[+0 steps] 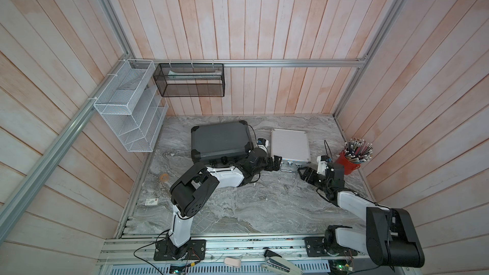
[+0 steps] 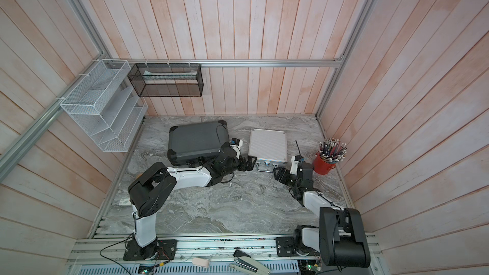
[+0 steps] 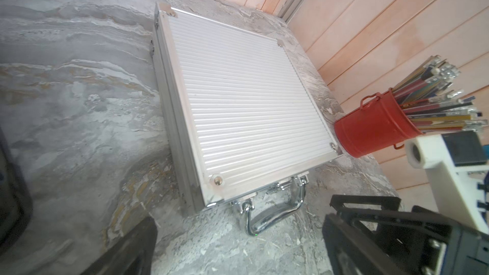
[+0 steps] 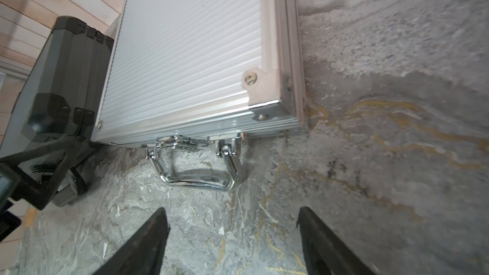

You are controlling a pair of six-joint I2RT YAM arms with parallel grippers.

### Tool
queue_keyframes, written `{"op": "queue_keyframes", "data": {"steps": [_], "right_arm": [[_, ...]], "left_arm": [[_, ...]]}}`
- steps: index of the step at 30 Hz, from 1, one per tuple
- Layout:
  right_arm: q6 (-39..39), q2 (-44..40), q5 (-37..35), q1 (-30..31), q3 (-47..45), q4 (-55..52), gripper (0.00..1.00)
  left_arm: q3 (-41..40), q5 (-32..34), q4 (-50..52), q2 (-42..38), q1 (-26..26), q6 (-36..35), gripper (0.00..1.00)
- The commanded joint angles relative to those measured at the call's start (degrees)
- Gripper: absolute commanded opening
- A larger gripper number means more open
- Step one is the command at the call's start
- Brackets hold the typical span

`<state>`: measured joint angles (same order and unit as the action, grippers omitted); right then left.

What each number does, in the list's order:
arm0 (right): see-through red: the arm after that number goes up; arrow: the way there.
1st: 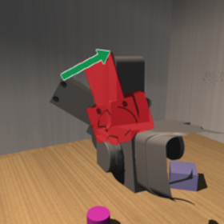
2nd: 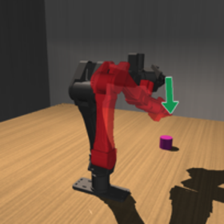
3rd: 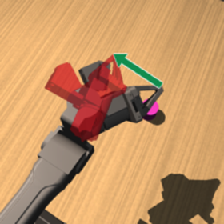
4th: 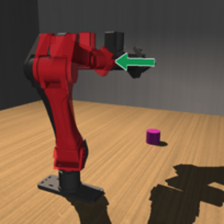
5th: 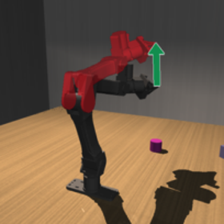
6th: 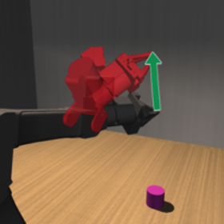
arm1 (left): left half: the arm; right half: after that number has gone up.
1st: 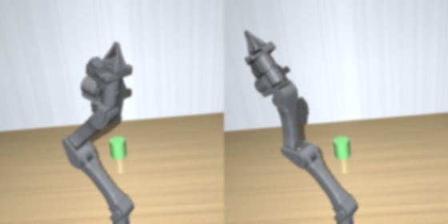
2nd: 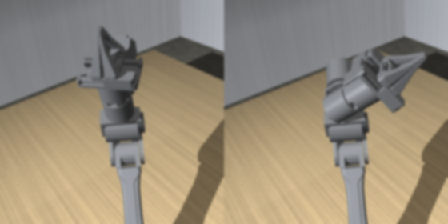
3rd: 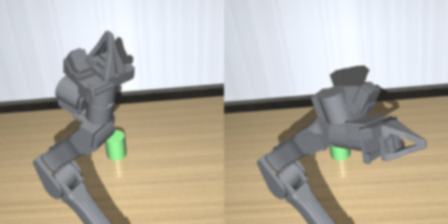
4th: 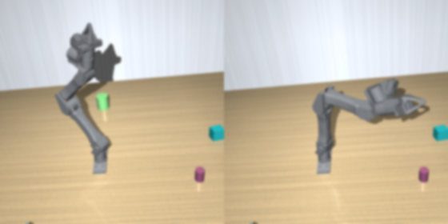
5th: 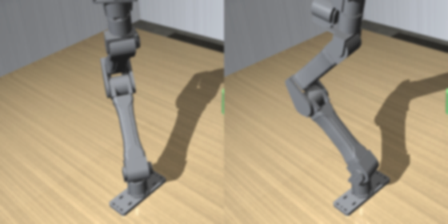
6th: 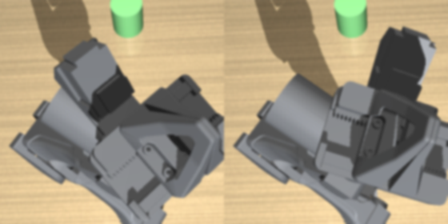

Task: Open the poker set cases
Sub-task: Move the poker set case to the center of the board, then pick up the poker set case from the center of the board.

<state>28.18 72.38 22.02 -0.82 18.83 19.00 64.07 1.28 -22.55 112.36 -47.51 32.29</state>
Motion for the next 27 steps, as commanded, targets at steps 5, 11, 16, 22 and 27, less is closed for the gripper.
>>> {"op": "queue_keyframes", "data": {"steps": [5, 11, 16, 22, 27], "right_arm": [[5.36, 6.94, 0.51, 0.21, 0.28, 9.61, 0.73], [7.22, 9.59, 1.74, 0.94, 0.49, 12.45, 0.68], [9.94, 12.05, 2.83, 1.27, -0.64, 17.05, 0.64], [11.59, 15.39, 3.41, 1.9, -0.15, 20.07, 0.61], [12.57, 17.26, 4.51, 1.96, -0.04, 21.76, 0.59]], "left_arm": [[-2.47, 1.23, -2.56, -2.53, 0.3, -0.9, 1.0], [-5.44, 0.28, -4.74, -3.4, 0.07, 1.08, 1.0], [-6.19, -1.79, -6.57, -2.76, -0.02, 2.74, 1.0], [-7.56, -2.46, -9.67, -3.04, -0.46, 4.77, 1.0], [-8.09, -2.87, -10.89, -2.6, -0.57, 6.18, 1.0]]}}
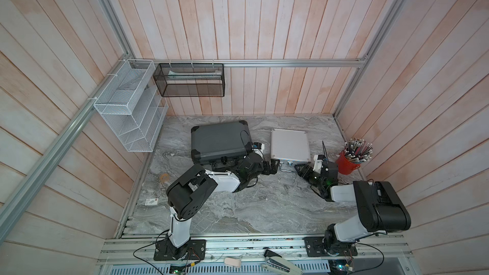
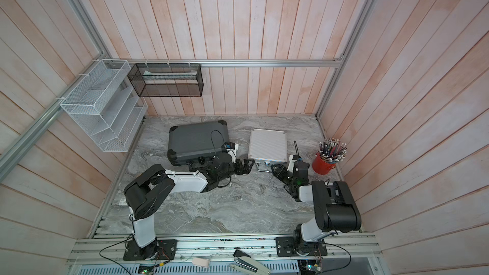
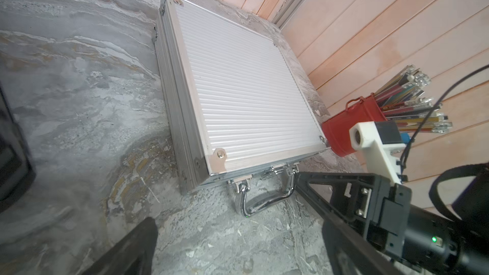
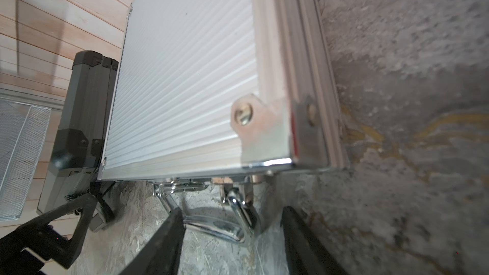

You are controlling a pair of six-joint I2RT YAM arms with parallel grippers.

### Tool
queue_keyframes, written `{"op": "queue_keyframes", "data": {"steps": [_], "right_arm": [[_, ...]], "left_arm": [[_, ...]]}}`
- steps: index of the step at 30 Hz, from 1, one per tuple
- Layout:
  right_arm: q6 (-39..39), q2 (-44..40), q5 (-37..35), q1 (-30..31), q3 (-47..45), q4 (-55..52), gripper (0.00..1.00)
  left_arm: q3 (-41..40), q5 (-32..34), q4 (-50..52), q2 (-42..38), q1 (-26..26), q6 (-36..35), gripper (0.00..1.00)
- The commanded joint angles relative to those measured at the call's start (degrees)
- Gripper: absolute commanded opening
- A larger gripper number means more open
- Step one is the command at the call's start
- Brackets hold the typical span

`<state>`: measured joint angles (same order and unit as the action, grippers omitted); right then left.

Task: Open the poker set cases
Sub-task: Pick up the poker set case from the center of the board.

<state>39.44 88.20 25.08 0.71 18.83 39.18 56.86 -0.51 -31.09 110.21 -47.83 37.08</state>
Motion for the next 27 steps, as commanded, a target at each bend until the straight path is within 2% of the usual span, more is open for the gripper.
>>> {"op": "queue_keyframes", "data": {"steps": [1, 8, 15, 27], "right_arm": [[1.66, 1.86, 1.92, 0.43, 0.04, 2.14, 0.58], [3.48, 3.37, 4.39, 0.62, -0.17, 5.43, 0.51], [6.45, 3.6, 6.64, 0.65, -0.98, 9.47, 0.39], [8.66, 5.16, 6.76, 0.61, -1.45, 11.83, 0.25]], "left_arm": [[-0.78, -1.5, -2.42, -0.2, -0.24, 1.58, 1.0], [-1.36, -3.04, -4.03, 0.89, -0.28, 3.91, 1.0], [-1.25, -5.78, -5.7, 1.93, -0.24, 6.63, 0.99], [-2.97, -10.26, -9.71, 4.96, -0.29, 16.54, 0.93]]}}
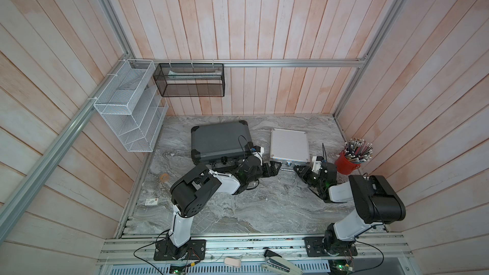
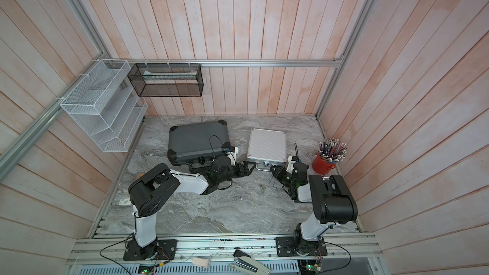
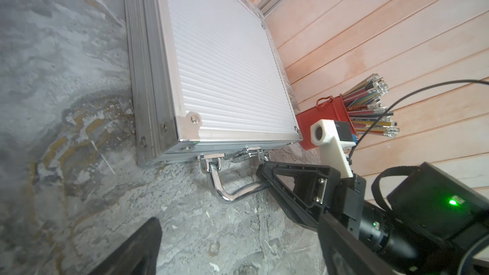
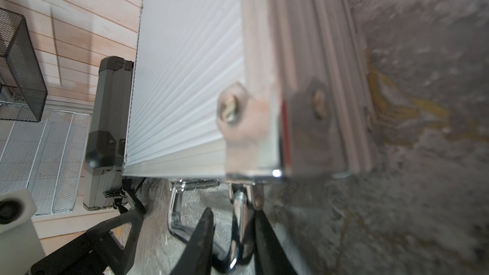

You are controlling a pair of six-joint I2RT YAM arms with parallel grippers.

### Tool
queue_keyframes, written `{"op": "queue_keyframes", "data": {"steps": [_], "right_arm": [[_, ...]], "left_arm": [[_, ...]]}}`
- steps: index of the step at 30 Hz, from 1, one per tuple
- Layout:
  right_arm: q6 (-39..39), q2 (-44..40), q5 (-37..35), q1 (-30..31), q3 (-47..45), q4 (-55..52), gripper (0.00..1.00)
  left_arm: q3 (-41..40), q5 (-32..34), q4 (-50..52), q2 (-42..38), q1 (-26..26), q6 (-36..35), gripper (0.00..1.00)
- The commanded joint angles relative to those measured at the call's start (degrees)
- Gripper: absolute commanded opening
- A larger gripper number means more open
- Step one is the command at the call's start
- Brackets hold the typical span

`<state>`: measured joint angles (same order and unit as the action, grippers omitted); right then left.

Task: Open the poker set cases
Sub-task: Pick up the poker set case from the center of the board.

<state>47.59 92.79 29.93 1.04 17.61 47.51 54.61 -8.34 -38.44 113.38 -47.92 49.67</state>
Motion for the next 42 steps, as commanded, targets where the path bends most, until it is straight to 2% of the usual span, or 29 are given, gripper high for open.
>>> {"op": "queue_keyframes", "data": {"steps": [1, 7, 14, 28, 42], "right_arm": [[0.88, 0.7, 1.89, 0.33, -0.42, 3.92, 0.25], [2.77, -0.46, 2.36, 0.37, -1.56, 6.33, 0.21], [3.57, -3.04, 1.48, 1.59, -1.88, 6.72, 0.17], [4.32, -3.97, 0.64, 2.88, -2.17, 7.88, 0.15], [5.45, -3.89, 0.23, 3.65, -2.95, 9.63, 0.15]], "left_arm": [[-0.72, -2.89, -2.81, 2.16, -0.22, 4.99, 0.92], [-1.0, -5.25, -4.45, 3.29, -0.24, 11.3, 0.86], [-0.65, -7.93, -8.54, 6.4, -0.17, 19.21, 0.75], [-0.03, -6.3, -12.41, 10.79, -0.01, 27.27, 0.62], [3.53, -4.37, -11.33, 14.14, -0.06, 31.56, 0.48]]}}
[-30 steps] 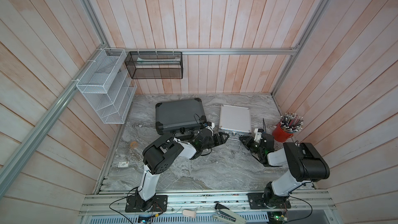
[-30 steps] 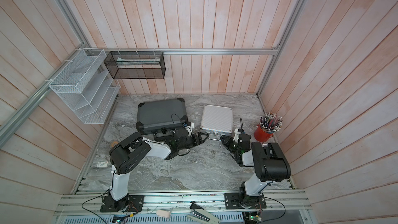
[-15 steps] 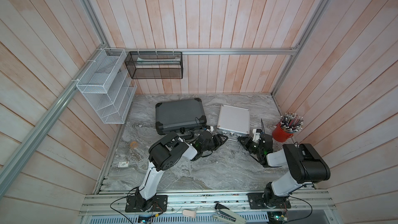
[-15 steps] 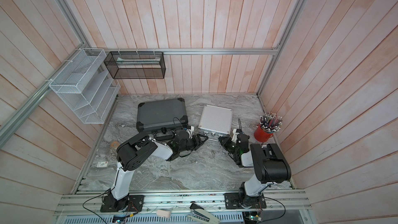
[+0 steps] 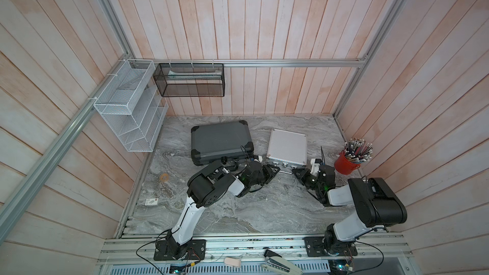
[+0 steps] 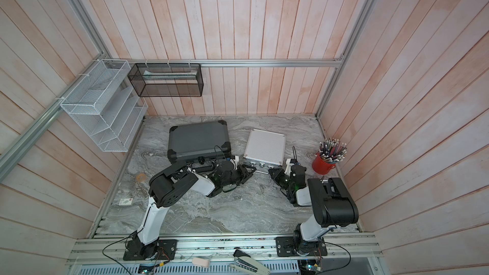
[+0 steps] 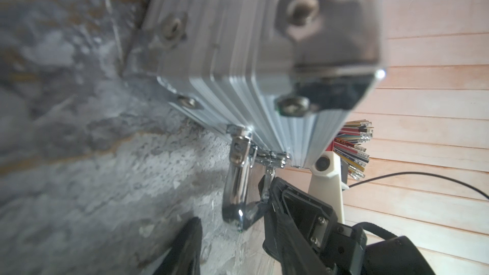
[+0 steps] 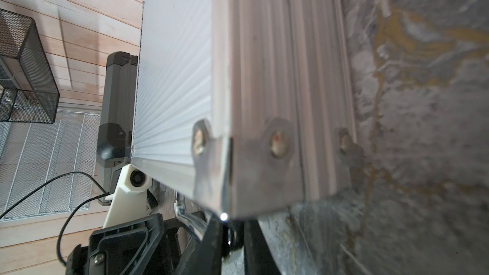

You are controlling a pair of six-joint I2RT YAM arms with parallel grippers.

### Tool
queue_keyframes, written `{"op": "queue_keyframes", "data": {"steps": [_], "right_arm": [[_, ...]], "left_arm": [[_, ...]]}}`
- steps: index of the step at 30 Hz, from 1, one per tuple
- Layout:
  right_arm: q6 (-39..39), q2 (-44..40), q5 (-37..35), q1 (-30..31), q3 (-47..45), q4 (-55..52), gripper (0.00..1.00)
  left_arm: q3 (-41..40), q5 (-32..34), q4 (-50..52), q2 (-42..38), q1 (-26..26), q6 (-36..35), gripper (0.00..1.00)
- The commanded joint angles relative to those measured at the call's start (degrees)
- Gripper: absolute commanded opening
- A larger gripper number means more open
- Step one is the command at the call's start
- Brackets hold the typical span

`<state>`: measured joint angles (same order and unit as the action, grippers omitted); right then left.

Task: Open the poker set cases
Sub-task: Pick up the poker set case from the center of the board.

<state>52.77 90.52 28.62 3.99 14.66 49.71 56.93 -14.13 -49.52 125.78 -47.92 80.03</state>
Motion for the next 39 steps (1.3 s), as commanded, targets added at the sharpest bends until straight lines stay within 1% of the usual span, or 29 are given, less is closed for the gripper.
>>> {"op": "queue_keyframes", "data": {"steps": [1, 4, 10, 18, 20, 25, 28, 29, 33, 36, 37, 39], "right_arm": [[0.39, -1.75, 1.55, 0.65, -0.06, 7.44, 0.15], [0.6, -2.34, 1.61, 0.86, -0.08, 7.43, 0.15], [0.89, -2.45, 1.35, 1.4, -0.26, 7.66, 0.15], [1.45, -2.02, 1.26, 1.64, -0.59, 8.74, 0.15], [1.42, -1.77, 1.37, 1.68, -0.68, 8.85, 0.15], [0.99, -1.47, 1.72, 1.68, -1.15, 9.17, 0.15], [0.75, -1.9, 1.66, 1.64, -1.45, 8.97, 0.18], [0.59, -2.17, 1.53, 1.57, -1.54, 8.75, 0.19], [-0.11, -3.61, 1.16, 1.01, -2.07, 7.14, 0.32], [-0.41, -4.9, 1.98, 0.0, -3.29, 7.41, 0.48], [-0.55, -5.51, 2.39, -0.33, -3.87, 7.75, 0.57], [-0.93, -6.85, 2.84, -0.55, -4.95, 8.02, 0.71]], "left_arm": [[1.32, 1.79, -0.23, 1.92, -0.06, 1.36, 0.47], [1.63, 2.76, -0.38, 2.21, -0.06, 1.48, 0.45], [4.08, 3.14, 0.68, 3.42, -0.02, 1.63, 0.43], [4.97, 3.58, 0.45, 4.85, -0.2, 3.82, 0.35], [4.7, 3.77, 0.41, 4.48, -0.23, 3.9, 0.33], [4.91, 3.79, 0.59, 3.38, -0.18, 3.61, 0.21], [5.64, 3.21, 0.4, 3.5, -0.16, 4.19, 0.17], [5.63, 3.15, -0.06, 3.43, -0.24, 4.62, 0.16], [5.49, 3.05, -1.15, 2.68, -0.19, 6.38, 0.13], [5.56, 3.09, -1.53, 1.57, -0.17, 7.36, 0.11], [5.56, 3.08, -1.7, 1.13, -0.2, 7.74, 0.1], [5.81, 3.15, -1.96, 0.3, -0.18, 8.25, 0.1]]}}
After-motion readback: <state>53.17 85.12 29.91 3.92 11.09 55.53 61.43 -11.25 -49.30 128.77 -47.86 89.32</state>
